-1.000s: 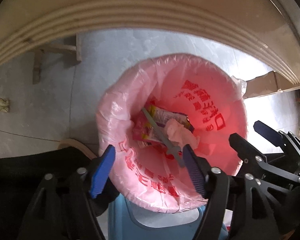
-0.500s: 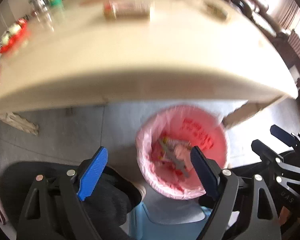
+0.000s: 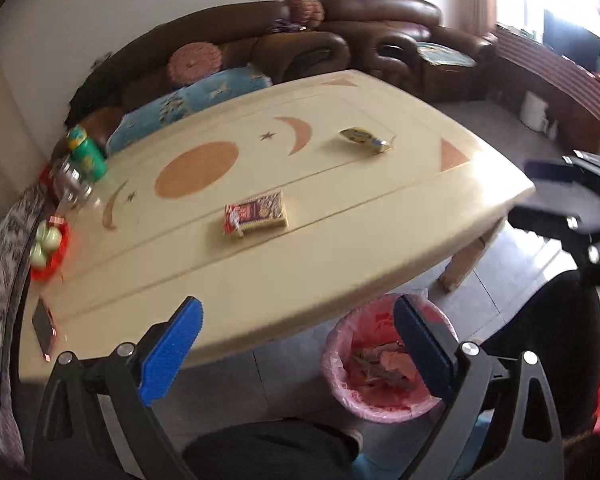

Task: Collect trash
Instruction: 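Raise both tools from the bin back over the table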

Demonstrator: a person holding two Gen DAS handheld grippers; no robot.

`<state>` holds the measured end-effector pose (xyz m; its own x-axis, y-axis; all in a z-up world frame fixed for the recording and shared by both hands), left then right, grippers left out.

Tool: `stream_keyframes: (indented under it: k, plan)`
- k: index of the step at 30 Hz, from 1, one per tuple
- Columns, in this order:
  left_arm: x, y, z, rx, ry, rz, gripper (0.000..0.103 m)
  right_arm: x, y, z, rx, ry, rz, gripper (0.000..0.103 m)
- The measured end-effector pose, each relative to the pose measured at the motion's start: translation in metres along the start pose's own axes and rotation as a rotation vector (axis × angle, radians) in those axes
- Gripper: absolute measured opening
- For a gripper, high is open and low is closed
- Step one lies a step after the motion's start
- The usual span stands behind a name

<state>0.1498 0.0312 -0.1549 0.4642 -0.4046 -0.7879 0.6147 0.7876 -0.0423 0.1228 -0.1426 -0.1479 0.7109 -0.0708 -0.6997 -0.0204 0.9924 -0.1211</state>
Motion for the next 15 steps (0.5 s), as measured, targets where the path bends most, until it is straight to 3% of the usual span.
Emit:
stream_keyframes:
  k: [5, 12, 15]
  plan:
    - [-0.009, 0.002, 0.013, 0.093, 0.035, -0.064, 0.094, -0.004, -0.002, 0.022, -0.009, -0.005, 0.025, 0.078]
    - [-0.016, 0.025, 0.036, 0.120, 0.015, 0.029, 0.094, 0.001, -0.004, 0.038, -0.025, -0.012, 0.009, 0.078]
    - [-0.014, 0.030, 0.049, 0.122, 0.000, 0.019, 0.094, 0.012, -0.006, 0.045, -0.023, -0.008, 0.007, 0.078]
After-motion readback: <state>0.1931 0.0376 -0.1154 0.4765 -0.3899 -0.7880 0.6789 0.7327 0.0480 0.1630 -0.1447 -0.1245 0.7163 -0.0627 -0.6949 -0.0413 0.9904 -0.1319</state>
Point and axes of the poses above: each gripper's, at about its wrist camera, not at the fingertips, and x roughly the way its jaws point, y to its left, z to its top, the point moved 9 cm from there along x, roughly the way its jaws point, and after that the axes turned 15 degrees about -z, right-handed, at the moved point
